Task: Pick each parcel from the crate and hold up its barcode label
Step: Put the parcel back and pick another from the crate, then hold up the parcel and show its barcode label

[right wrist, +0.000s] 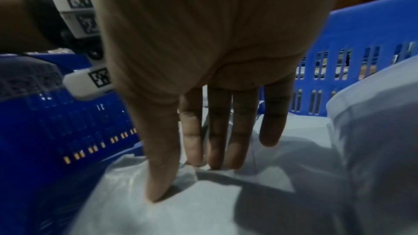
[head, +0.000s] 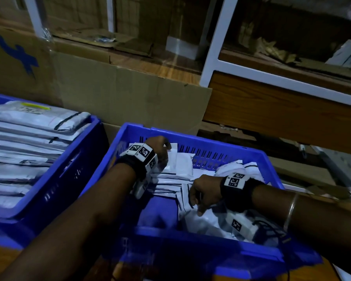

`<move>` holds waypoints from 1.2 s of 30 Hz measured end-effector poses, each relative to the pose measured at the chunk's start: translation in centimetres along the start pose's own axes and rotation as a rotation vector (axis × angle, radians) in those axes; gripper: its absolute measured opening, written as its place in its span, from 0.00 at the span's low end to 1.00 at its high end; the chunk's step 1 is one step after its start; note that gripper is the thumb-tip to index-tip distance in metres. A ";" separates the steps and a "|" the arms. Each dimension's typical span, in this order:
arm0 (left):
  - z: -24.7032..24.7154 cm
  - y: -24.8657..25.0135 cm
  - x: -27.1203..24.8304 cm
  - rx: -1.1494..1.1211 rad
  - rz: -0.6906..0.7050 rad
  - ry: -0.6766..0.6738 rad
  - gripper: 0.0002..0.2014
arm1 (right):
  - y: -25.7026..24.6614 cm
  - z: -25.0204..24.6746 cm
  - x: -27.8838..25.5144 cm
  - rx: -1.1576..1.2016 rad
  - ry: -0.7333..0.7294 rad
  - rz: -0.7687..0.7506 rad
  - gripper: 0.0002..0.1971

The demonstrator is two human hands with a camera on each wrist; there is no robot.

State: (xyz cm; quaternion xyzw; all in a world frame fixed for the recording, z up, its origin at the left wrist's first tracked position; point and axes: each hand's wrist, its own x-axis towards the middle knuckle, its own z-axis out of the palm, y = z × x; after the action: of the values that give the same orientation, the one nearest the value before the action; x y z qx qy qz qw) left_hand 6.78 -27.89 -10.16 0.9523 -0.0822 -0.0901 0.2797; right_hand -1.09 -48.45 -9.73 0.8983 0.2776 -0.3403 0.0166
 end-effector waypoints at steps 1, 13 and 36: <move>0.0 0.1 0.0 -0.008 0.007 0.010 0.13 | -0.1 0.0 0.1 0.002 -0.008 0.003 0.18; 0.2 1.1 -0.8 -0.136 0.042 0.040 0.11 | 0.9 -0.6 -0.3 0.059 0.020 0.017 0.13; -0.9 2.7 -2.0 -0.516 0.050 0.027 0.25 | 4.7 -7.7 -5.2 1.030 0.971 -0.067 0.02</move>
State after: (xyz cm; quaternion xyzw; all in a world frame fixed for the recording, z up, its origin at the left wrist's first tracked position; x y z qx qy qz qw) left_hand 4.73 -29.26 -7.71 0.8483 -0.0763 -0.0885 0.5165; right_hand 2.73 -53.30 -1.35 0.8330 0.0849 0.0102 -0.5466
